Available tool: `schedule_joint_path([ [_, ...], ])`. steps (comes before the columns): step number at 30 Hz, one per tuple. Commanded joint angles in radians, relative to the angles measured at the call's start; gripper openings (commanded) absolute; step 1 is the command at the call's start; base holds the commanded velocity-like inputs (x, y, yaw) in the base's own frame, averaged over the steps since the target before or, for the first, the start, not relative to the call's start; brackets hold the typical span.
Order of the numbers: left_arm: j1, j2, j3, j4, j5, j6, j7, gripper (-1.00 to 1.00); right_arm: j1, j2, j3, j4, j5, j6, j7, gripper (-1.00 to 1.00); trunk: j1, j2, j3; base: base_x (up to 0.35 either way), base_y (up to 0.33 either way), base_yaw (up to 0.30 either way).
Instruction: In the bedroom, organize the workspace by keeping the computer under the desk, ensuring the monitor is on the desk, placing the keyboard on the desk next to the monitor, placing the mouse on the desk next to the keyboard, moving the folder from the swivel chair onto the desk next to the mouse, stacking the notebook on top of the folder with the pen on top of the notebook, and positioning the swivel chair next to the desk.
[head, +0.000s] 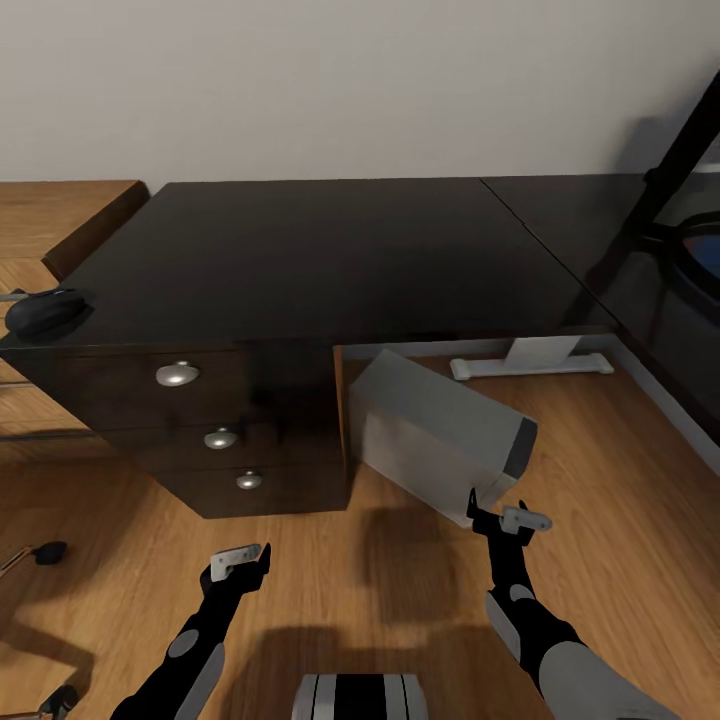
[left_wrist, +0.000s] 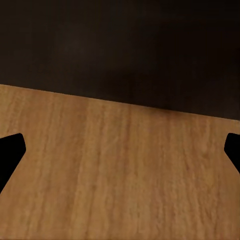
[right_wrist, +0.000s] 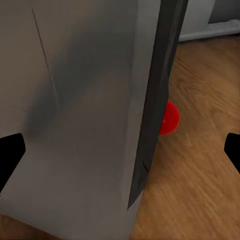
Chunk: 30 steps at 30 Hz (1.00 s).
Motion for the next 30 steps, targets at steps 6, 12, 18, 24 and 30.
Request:
schedule_joint_path([
  [6,0.0,0.0,-0.006,0.0,0.013,-0.003,0.005,1.0,-0.001,0.001,-0.005,0.001,-0.006,-0.005,0.005,1.0,0.0,0.0,-0.001,0.0,-0.005,0.0],
  [12,0.0,-0.002,-0.004,0.0,0.014,0.003,0.008,1.0,-0.001,0.002,-0.005,0.001,-0.006,-0.005,0.005,1.0,0.002,-0.001,-0.016,0.0,0.0,0.0],
  [18,0.0,-0.005,-0.004,0.0,0.013,0.005,0.01,1.0,-0.001,0.001,-0.005,0.001,-0.006,-0.005,0.005,1.0,0.004,-0.003,-0.039,0.0,0.0,0.0],
  [24,0.0,-0.006,-0.003,0.0,0.013,0.004,0.01,1.0,-0.001,0.002,-0.005,0.001,-0.006,-0.005,0.005,1.0,0.006,-0.003,-0.051,0.0,0.0,0.0],
  [30,0.0,-0.006,-0.001,0.0,0.013,0.003,0.009,1.0,-0.001,0.002,-0.005,0.002,-0.005,-0.005,0.005,1.0,0.006,-0.003,-0.051,0.0,0.0,0.0],
])
